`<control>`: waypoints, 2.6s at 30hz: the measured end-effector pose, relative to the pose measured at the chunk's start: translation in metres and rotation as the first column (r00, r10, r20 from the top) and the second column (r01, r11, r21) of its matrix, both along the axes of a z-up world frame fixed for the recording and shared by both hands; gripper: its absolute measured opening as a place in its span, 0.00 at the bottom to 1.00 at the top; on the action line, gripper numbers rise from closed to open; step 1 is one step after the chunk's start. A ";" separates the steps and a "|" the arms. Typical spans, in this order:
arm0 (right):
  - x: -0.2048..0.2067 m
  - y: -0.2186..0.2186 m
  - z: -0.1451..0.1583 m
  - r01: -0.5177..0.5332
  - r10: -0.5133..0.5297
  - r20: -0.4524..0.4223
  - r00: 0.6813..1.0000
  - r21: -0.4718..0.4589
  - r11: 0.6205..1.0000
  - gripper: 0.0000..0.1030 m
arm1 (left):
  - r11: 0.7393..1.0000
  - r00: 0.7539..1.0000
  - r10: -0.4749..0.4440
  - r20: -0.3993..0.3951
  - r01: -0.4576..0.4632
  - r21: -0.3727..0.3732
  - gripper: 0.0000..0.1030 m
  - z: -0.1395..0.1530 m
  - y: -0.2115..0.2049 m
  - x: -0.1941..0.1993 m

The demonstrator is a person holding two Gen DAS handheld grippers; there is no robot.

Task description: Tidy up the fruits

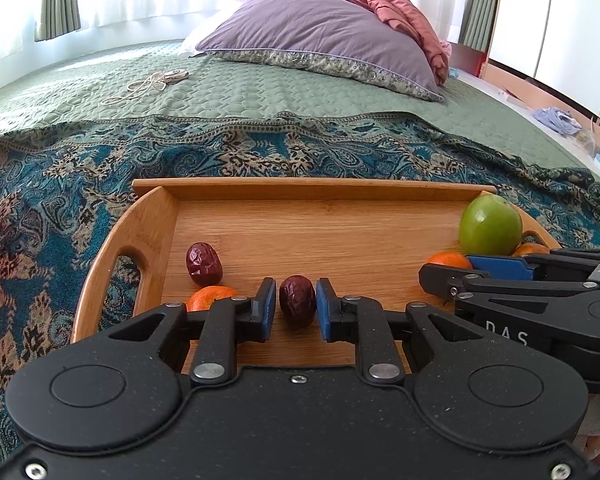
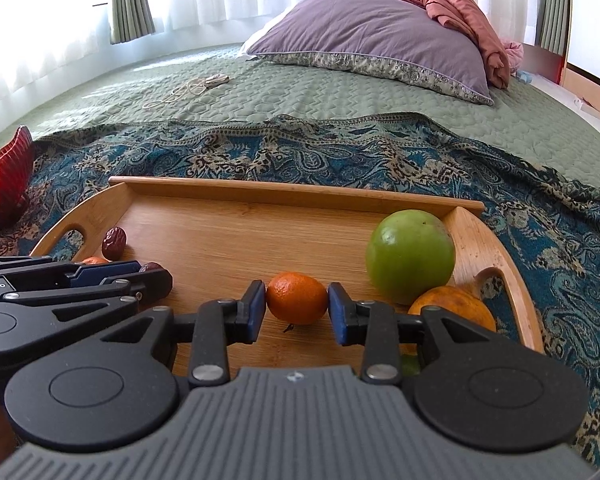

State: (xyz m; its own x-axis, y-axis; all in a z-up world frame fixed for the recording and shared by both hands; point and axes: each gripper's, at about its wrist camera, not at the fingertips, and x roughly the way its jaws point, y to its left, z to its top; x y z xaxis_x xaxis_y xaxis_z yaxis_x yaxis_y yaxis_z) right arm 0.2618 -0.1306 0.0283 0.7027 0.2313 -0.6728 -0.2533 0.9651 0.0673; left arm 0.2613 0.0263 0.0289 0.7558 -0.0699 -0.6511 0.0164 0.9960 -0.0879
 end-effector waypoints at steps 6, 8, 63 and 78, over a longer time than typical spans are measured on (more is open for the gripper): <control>-0.004 -0.002 0.007 -0.008 0.008 0.023 1.000 0.009 1.000 0.42 | 1.000 1.000 0.004 0.004 -0.004 0.000 0.26 0.007 0.002 -0.004; -0.007 -0.002 0.011 -0.013 0.012 0.034 0.999 0.012 1.000 0.42 | 1.000 1.000 0.001 0.008 -0.001 0.000 0.30 0.011 0.003 -0.006; -0.172 -0.038 0.012 0.056 -0.061 0.287 0.956 0.025 0.998 0.98 | 0.999 0.993 0.016 0.116 -0.021 0.040 0.90 0.002 0.003 -0.179; -0.179 -0.039 -0.019 0.075 -0.079 0.209 0.975 0.025 0.997 0.98 | 0.997 0.997 0.039 0.065 -0.043 0.062 0.90 -0.022 0.000 -0.178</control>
State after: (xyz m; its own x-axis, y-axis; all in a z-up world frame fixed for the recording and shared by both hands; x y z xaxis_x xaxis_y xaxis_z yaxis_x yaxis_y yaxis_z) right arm 0.0830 -0.1701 0.0091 0.8441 0.1809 -0.5047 -0.1883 0.9814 0.0369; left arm 0.0832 0.0261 0.0065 0.7971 0.0019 -0.6039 -0.0209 0.9995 -0.0245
